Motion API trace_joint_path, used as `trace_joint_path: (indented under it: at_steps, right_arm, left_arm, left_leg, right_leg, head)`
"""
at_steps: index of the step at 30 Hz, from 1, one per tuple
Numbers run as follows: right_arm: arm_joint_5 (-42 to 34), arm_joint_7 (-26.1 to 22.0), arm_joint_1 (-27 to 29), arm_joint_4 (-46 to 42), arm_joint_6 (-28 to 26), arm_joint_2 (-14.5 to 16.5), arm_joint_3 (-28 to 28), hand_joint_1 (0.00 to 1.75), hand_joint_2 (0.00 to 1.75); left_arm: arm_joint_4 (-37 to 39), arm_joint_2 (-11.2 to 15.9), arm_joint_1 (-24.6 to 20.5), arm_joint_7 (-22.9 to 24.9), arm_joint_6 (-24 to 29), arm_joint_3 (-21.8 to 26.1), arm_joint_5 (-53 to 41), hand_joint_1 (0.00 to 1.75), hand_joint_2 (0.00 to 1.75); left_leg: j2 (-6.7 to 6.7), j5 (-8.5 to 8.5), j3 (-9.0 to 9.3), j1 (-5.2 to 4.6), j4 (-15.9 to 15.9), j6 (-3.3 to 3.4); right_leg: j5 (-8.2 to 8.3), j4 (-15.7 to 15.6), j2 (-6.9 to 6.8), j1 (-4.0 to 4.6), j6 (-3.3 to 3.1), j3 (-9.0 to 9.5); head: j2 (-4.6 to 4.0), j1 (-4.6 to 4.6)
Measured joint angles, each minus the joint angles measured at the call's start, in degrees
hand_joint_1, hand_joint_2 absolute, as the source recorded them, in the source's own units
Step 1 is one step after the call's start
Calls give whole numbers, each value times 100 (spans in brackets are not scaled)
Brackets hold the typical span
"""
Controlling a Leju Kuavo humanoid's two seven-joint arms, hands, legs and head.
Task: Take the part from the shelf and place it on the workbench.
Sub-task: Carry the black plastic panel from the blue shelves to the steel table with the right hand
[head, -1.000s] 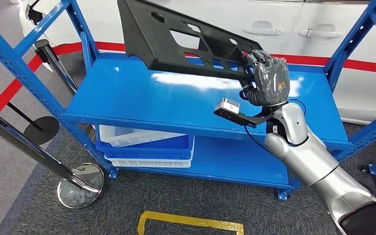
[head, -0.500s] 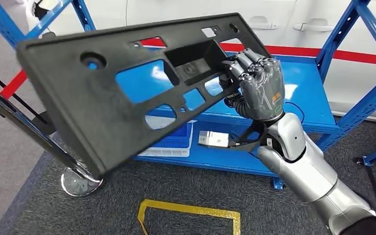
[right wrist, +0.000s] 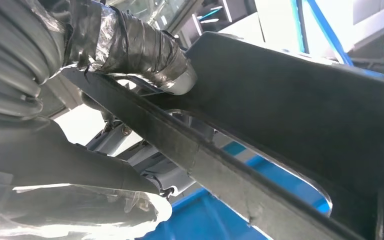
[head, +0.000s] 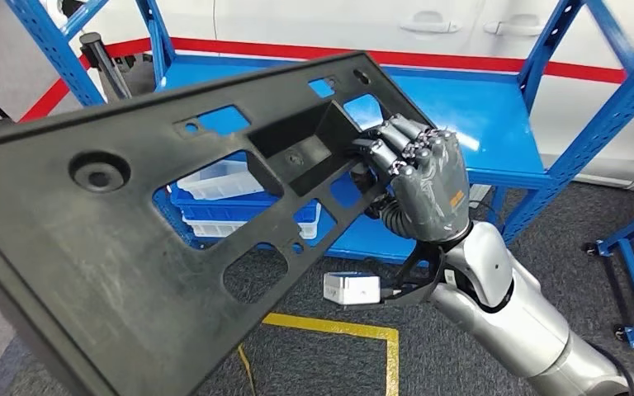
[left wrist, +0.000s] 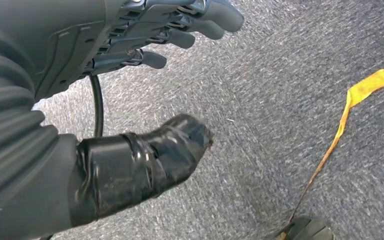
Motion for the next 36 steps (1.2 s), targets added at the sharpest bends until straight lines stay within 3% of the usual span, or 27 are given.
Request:
trace_joint_path:
  at_steps: [2, 4, 6, 7, 9, 11, 13, 15, 17, 18, 19, 21, 22, 23, 24, 26, 28, 29, 31, 32, 33, 36]
  right_arm:
    - [0, -7, 24, -41, 41, 7, 13, 175, 175]
    - [6, -13, 38, -95, 69, 16, 26, 175, 175]
    - [39, -14, 43, -150, 107, 21, 34, 175, 175]
    - [69, -14, 48, -169, 125, 21, 35, 175, 175]
    - [133, -14, 64, -194, 161, 21, 36, 175, 175]
    - [179, -14, 75, -226, 194, 21, 37, 175, 175]
    - [202, -13, 73, -264, 224, 20, 38, 175, 175]
    - [208, -13, 74, -287, 255, 19, 40, 175, 175]
    - [210, -13, 89, -294, 296, 13, 42, 175, 175]
    - [210, -12, 98, -296, 316, 9, 43, 175, 175]
    - [209, -12, 106, -295, 335, 5, 45, 175, 175]
    - [209, -12, 110, -293, 371, 1, 49, 175, 175]
    - [209, -12, 111, -293, 393, -1, 53, 175, 175]
    - [209, -12, 111, -293, 413, -3, 58, 175, 175]
    - [209, -12, 111, -293, 428, -4, 66, 175, 175]
    - [209, -12, 109, -293, 442, -5, 79, 175, 175]
    - [209, -11, 102, -296, 459, -5, 87, 175, 175]
    - [208, -11, 99, -298, 472, -5, 89, 175, 175]
    - [208, -8, 98, -301, 506, -7, 92, 175, 175]
    - [207, -7, 96, -298, 524, -8, 93, 175, 175]
    - [205, -5, 95, -296, 539, -8, 95, 175, 175]
    - [199, -3, 82, -291, 566, -9, 98, 175, 175]
  left_arm:
    - [-1, 16, 11, 12, -5, -1, -2, 0, 175]
    - [-2, 30, 18, 19, -13, -3, -4, 0, 175]
    - [-4, 30, 17, 20, -16, -5, -2, 0, 175]
    - [-7, 30, 12, 22, -16, -5, 4, 0, 175]
    - [-11, 30, 0, 28, -19, -7, 21, 0, 175]
    - [-15, 34, -14, 33, -22, -7, 29, 0, 175]
    - [-28, 54, -38, 34, -24, -7, 33, 0, 175]
    - [-39, 69, -57, 35, -25, -9, 38, 0, 175]
    - [-43, 69, -61, 44, -31, -12, 40, 0, 175]
    - [-44, 69, -59, 50, -38, -13, 40, 0, 175]
    - [-45, 71, -56, 56, -45, -14, 42, 0, 175]
    - [-46, 80, -57, 64, -57, -14, 45, 0, 175]
    - [-46, 84, -61, 67, -62, -14, 46, 0, 175]
    - [-46, 86, -64, 68, -66, -14, 46, 0, 175]
    - [-46, 86, -65, 68, -72, -14, 46, 0, 175]
    - [-47, 84, -64, 69, -79, -15, 46, 0, 175]
    - [-50, 84, -64, 76, -80, -15, 46, 0, 175]
    - [-51, 84, -63, 81, -79, -15, 46, 0, 175]
    - [-52, 86, -59, 93, -79, -16, 46, 0, 175]
    - [-52, 90, -57, 99, -80, -17, 46, 0, 175]
    - [-52, 94, -55, 106, -85, -18, 46, 0, 175]
    - [-57, 96, -57, 120, -104, -27, 46, 0, 175]
  left_leg:
    - [-9, -51, -61, 21, 49, -70]
    - [-13, -519, -188, 45, 399, -132]
    - [-12, -1080, -304, 59, 1041, -177]
    - [-12, -1177, -315, 63, 1340, -185]
    - [-14, -988, -146, 64, 1542, -161]
    - [-25, -756, 363, 47, 1036, -76]
    - [-40, -875, 965, 7, 198, 14]
    - [-51, -948, 1180, -55, -247, 64]
    - [-33, -765, 1129, -61, -380, 116]
    - [-13, -671, 1098, -50, -450, 155]
    - [7, -574, 1045, -36, -494, 188]
    - [25, -428, 867, -48, -487, 232]
    - [26, -363, 763, -53, -464, 234]
    - [27, -300, 651, -56, -432, 230]
    - [29, -242, 529, -54, -387, 218]
    - [31, -146, 283, -39, -254, 177]
    - [27, -80, 89, -42, -92, 123]
    - [24, -42, 31, -48, -34, 99]
    - [16, 60, -23, -52, -9, 50]
    - [9, 39, -51, -44, 11, 20]
    - [2, -88, -95, -33, 86, -16]
    - [-5, -953, -278, 17, 869, -123]
  right_leg:
    - [106, 35, -20, -8, -103, -109]
    - [250, 29, -37, -23, -195, -251]
    - [393, 32, -38, -5, -235, -413]
    - [467, 36, -38, 9, -240, -503]
    - [614, 41, -38, 39, -239, -701]
    - [747, 41, -35, 65, -231, -855]
    - [864, 15, -39, 72, -192, -924]
    - [1000, -68, -51, 38, -120, -931]
    - [1044, -133, -44, 19, -53, -956]
    - [906, -71, -38, 28, -36, -990]
    - [650, 104, -32, 38, -29, -1041]
    - [42, 762, -31, 43, -29, -1156]
    - [-107, 1116, -31, 42, -23, -1191]
    - [-87, 1372, -32, 41, -15, -1177]
    - [66, 1466, -33, 38, -4, -1091]
    - [364, 1134, -35, 27, 19, -676]
    - [206, 398, -31, 45, 13, -134]
    - [74, 135, -24, 55, -9, 17]
    - [16, 2, -13, 74, -93, 21]
    - [71, 5, -21, 66, -139, -38]
    - [135, 10, -30, 60, -189, -97]
    - [364, 15, -46, 50, -281, -335]
  head:
    - [0, 5]
    - [0, -17]
    - [0, -37]
    - [0, -38]
    - [0, -39]
    - [0, -38]
    - [0, -31]
    - [0, -32]
    - [0, -34]
    - [0, -25]
    - [0, -11]
    - [0, 6]
    - [0, 7]
    - [0, 5]
    - [0, 5]
    - [0, 6]
    - [0, 6]
    - [0, 9]
    - [0, 5]
    - [0, 10]
    - [0, 1]
    - [0, -28]
